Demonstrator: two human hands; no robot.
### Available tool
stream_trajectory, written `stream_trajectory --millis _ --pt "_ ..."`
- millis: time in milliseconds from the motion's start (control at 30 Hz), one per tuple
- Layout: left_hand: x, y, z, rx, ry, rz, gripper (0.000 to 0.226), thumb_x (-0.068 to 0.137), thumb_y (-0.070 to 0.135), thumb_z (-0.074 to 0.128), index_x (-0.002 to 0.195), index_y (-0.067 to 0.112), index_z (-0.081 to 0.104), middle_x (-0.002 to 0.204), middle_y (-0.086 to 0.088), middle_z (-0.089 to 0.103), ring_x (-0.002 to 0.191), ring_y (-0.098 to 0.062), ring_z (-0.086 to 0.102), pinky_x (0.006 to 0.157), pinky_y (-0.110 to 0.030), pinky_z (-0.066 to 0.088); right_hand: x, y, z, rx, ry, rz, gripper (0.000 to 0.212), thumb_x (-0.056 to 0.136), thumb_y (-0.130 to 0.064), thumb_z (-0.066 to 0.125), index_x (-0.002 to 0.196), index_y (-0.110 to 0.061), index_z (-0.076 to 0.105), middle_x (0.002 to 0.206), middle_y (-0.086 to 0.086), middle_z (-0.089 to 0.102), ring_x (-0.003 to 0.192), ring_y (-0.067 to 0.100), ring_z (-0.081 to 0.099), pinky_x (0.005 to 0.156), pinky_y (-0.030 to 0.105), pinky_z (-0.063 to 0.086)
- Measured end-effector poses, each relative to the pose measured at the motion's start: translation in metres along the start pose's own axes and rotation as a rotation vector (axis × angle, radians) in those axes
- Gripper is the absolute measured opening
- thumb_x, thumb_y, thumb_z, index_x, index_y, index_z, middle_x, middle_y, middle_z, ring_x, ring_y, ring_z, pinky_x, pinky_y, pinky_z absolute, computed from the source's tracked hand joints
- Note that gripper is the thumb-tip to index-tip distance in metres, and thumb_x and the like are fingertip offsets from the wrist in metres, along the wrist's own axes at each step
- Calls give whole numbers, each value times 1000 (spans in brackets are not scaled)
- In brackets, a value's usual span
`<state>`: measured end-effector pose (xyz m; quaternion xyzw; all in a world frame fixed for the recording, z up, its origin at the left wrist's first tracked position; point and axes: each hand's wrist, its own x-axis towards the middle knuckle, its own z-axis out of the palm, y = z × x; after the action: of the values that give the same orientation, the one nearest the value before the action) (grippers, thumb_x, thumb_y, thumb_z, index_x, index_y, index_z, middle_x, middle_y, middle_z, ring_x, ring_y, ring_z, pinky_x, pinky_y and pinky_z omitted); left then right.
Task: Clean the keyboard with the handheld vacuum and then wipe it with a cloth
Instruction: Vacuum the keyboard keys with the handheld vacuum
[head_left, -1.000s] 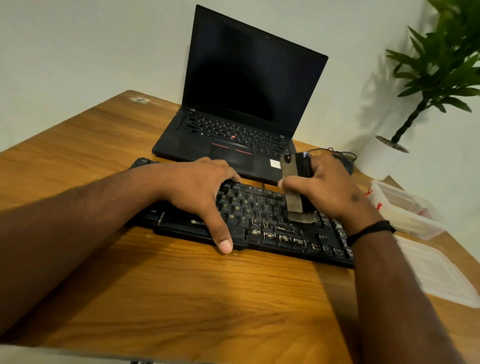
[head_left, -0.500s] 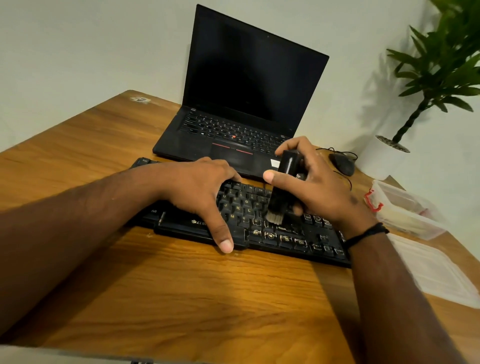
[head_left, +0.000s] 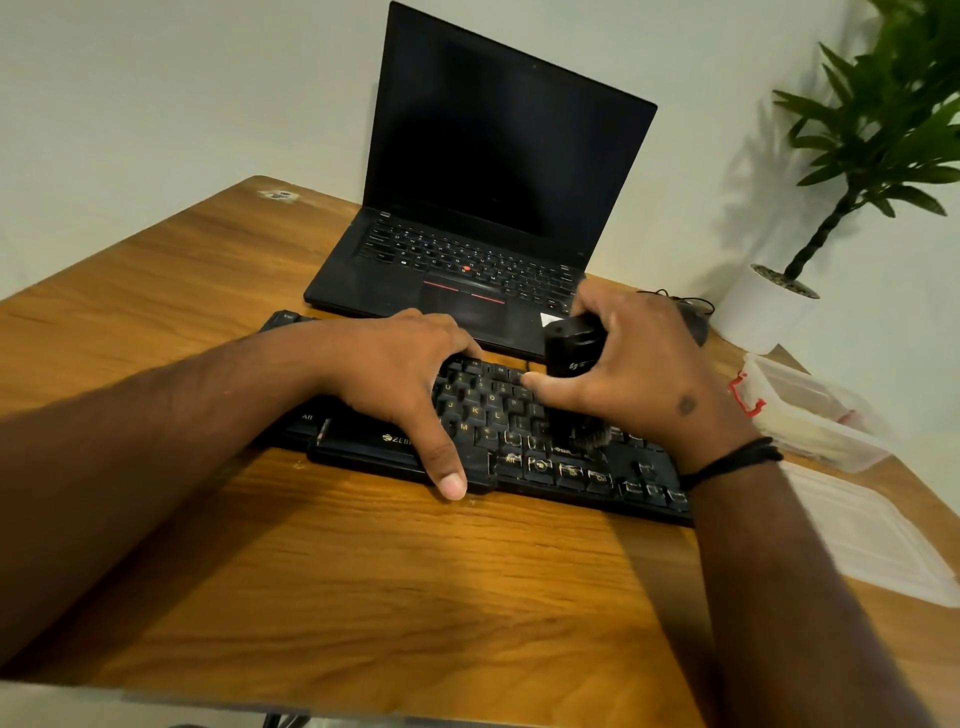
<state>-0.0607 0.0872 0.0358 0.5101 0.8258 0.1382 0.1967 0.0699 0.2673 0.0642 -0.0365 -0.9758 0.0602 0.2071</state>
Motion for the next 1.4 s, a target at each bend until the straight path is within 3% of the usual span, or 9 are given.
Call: stream_trajectory --millis 100,233,433,667,867,1000,1200,1300,1400 --pt "-1 1 0 -1 11 5 125 36 70 84 146 35 37 138 16 38 129 -9 33 108 -33 37 1 -9 2 -53 -23 -61 51 66 -50 81 72 -32 34 69 -14 50 61 2 48 50 19 36" --pt "-1 2 1 0 2 -2 126 35 70 82 147 35 35 139 17 36 130 -10 31 109 -34 37 -1 4 -7 -19 -14 -3 46 65 -43 84 78 -28 42 71 -11 55 64 6 53 50 24 40" --pt "-2 4 0 3 -6 -1 126 36 70 81 147 35 35 139 16 36 130 -10 31 111 -37 37 -1 -1 -9 -33 -60 -27 43 65 -38 83 81 -23 46 72 -4 59 68 19 59 59 43 53" --pt "-1 2 0 6 -6 -10 131 33 73 81 149 35 34 140 17 36 132 -10 30 114 -41 36 -5 8 -11 -60 44 -57 39 66 -37 81 82 -25 47 68 -6 58 62 16 55 52 31 44" --pt "-1 2 1 7 -4 -12 130 34 72 82 149 34 34 142 16 35 133 -11 29 113 -41 36 -5 7 -9 141 8 -72 36 56 -44 65 83 -25 51 72 -2 65 67 20 63 57 43 52" --pt "-1 3 1 3 0 -10 129 34 72 81 148 34 36 140 16 37 130 -11 31 110 -36 37 -4 2 -5 335 -29 -110 33 56 -35 68 82 -23 53 75 1 66 70 26 65 57 48 54" --pt "-1 3 1 -6 2 -5 127 35 70 82 148 33 37 140 15 37 130 -11 32 107 -33 36 -5 20 -9 206 -3 -15 35 54 -44 64 82 -27 52 76 -2 67 73 21 66 63 46 56" --pt "-1 3 1 3 -3 -6 130 35 70 82 150 32 34 142 15 36 133 -11 31 110 -36 36 -5 20 -9 385 51 -45 28 58 -32 69 81 -24 54 78 -1 66 77 24 67 67 50 56" --pt "-1 3 1 1 -7 -10 131 35 71 81 150 33 33 143 16 35 133 -11 29 109 -35 35 -3 9 -4 414 -35 -87 28 58 -31 68 80 -22 54 78 1 67 75 25 67 65 51 55"
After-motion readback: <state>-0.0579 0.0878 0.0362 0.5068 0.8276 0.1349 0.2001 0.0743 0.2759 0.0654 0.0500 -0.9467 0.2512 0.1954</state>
